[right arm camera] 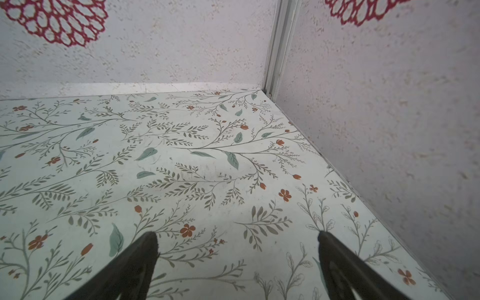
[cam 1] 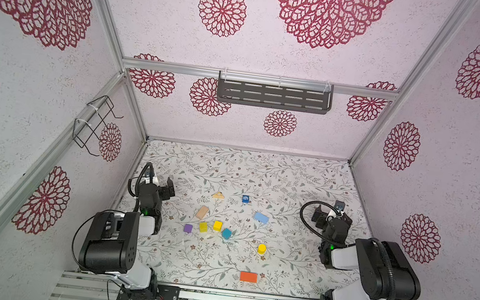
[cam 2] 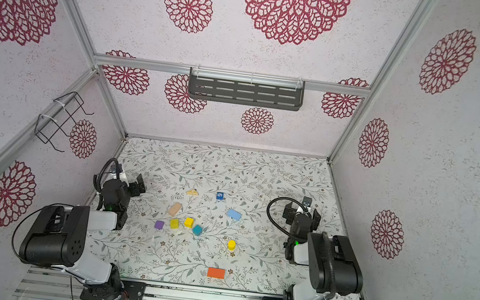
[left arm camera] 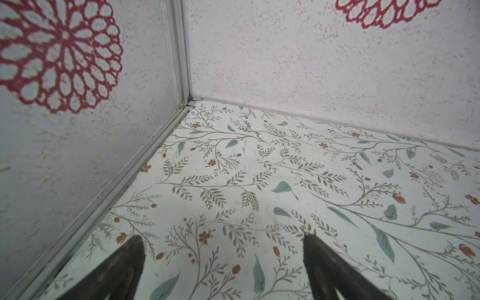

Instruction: Build the wood block tower

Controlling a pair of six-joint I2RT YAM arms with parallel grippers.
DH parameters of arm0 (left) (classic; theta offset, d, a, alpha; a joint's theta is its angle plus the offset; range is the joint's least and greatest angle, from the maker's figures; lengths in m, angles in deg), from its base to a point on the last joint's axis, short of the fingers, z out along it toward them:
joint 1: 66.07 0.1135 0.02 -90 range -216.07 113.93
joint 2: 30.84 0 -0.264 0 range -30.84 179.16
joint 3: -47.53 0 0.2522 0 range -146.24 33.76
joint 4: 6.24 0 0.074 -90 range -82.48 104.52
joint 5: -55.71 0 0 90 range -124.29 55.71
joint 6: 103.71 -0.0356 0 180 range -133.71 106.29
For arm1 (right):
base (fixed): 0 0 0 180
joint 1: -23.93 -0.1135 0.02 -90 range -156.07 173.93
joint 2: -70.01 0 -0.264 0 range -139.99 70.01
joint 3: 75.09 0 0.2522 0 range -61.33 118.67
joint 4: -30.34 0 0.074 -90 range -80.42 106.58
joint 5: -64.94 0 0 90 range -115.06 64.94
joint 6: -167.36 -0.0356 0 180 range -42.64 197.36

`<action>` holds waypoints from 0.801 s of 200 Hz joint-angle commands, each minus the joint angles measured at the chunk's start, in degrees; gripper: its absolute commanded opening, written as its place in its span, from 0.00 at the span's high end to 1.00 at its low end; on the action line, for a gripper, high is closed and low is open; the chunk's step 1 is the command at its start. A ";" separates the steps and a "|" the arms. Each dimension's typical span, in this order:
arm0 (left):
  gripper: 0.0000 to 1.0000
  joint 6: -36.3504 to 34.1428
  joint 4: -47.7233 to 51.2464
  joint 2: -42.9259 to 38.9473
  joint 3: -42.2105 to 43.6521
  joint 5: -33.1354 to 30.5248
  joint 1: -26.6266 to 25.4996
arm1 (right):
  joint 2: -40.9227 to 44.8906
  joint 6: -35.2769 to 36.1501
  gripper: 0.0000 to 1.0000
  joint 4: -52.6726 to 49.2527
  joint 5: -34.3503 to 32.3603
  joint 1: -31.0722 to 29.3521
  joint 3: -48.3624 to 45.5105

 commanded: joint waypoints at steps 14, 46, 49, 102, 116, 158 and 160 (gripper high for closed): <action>0.03 -0.59 -0.52 -0.24 -0.20 0.17 0.01 | 1.22 -1.23 0.01 2.69 -0.97 -0.23 -0.20; 0.03 -0.59 -0.49 -0.24 -0.20 0.19 -0.03 | 1.19 -1.24 0.01 2.63 -0.95 -0.27 -0.24; 0.03 -0.60 -0.49 -0.22 -0.19 0.18 0.01 | 1.19 -1.22 0.01 2.64 -0.96 -0.21 -0.22; 0.03 -0.58 -0.48 -0.24 -0.20 0.16 0.04 | 1.19 -1.18 0.01 2.70 -1.01 -0.26 -0.26; 0.03 -0.54 -0.49 -0.22 -0.23 0.18 0.01 | 1.19 -1.22 0.01 2.70 -0.93 -0.18 -0.24; 0.03 -0.44 -0.06 -0.24 -0.48 0.52 0.18 | 1.19 -1.22 0.01 2.61 -0.95 -0.18 -0.23; 0.03 -0.45 -0.05 -0.20 -0.45 0.57 0.21 | 1.23 -1.22 0.01 2.61 -0.97 -0.18 -0.19</action>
